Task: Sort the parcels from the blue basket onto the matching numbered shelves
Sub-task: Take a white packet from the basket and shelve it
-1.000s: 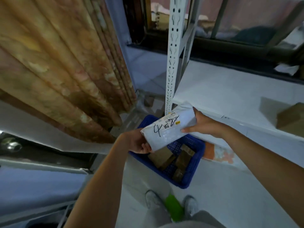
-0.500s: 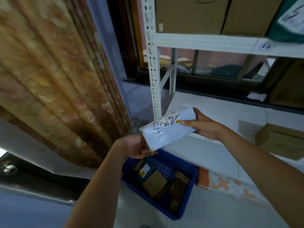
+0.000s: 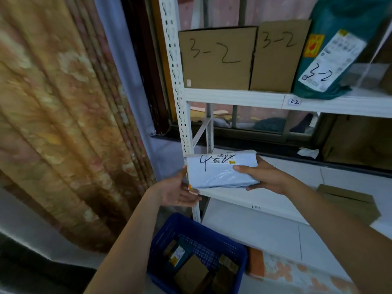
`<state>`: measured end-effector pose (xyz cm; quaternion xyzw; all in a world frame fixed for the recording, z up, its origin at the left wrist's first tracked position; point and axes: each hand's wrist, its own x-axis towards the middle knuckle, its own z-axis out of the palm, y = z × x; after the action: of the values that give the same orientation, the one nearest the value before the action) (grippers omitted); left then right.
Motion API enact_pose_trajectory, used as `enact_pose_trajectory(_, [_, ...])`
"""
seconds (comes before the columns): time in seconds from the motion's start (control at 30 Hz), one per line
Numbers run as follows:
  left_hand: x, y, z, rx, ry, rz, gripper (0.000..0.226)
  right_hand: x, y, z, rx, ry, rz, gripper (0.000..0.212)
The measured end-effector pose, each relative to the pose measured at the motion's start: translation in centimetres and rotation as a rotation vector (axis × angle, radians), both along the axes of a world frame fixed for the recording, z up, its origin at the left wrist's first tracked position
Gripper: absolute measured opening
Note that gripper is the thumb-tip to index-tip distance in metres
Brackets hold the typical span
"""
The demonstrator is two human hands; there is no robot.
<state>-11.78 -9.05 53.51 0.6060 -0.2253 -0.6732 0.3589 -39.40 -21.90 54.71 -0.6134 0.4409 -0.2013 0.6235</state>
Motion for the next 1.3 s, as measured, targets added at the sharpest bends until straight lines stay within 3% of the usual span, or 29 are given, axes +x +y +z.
enact_pose_trajectory(0.2, [-2.6, -2.1, 2.1, -0.398, -0.061, 0.239, 0.076, 0.2, 0.8, 0.8, 0.060, -0.171, -0.116, 0.082])
enact_pose_trajectory(0.3, [-3.2, -2.2, 2.4, -0.520, -0.093, 0.213, 0.065, -0.2, 1.4, 1.2, -0.004, -0.130, -0.146, 0.074])
enact_pose_trajectory(0.4, [-4.2, -2.1, 2.1, -0.522, -0.166, 0.214, 0.046, -0.6, 1.8, 1.2, -0.151, 0.019, -0.092, 0.068])
enact_pose_trajectory(0.47, [-4.8, -2.1, 1.9, -0.536, -0.160, 0.246, 0.046, -1.1, 1.6, 1.0, -0.205, 0.037, -0.046, 0.072])
enact_pose_trajectory(0.57, [-5.3, -1.9, 1.4, -0.534, -0.099, 0.228, 0.054, -2.3, 1.0, 0.2, -0.149, -0.093, -0.055, 0.104])
enact_pose_trajectory(0.67, [-5.6, -1.7, 0.9, -0.503, -0.023, 0.226, 0.056, -3.3, 0.8, -0.3, -0.116, -0.112, -0.053, 0.116])
enact_pose_trajectory(0.8, [-6.6, -1.6, 0.6, -0.509, 0.000, 0.167, 0.048, -4.7, 0.8, -0.6, -0.119, -0.106, -0.038, 0.112])
enact_pose_trajectory(1.0, [-8.2, -2.6, 1.2, -0.558, 0.031, 0.189, 0.041, -6.9, 0.0, -0.7, 0.025, -0.253, 0.043, 0.081])
enact_pose_trajectory(1.1, [-8.2, -3.0, 1.1, -0.549, 0.013, 0.162, 0.048, -8.0, -1.0, -0.7, 0.013, -0.160, 0.115, 0.071])
enact_pose_trajectory(1.17, [-7.7, -3.5, 0.9, -0.509, -0.077, 0.110, 0.059, -8.3, -1.8, -0.7, -0.002, -0.106, 0.091, 0.070])
enact_pose_trajectory(1.3, [-5.8, -5.3, 1.6, -0.538, -0.473, -0.002, 0.076, -7.2, -3.3, -0.8, -0.050, -0.016, 0.001, 0.083])
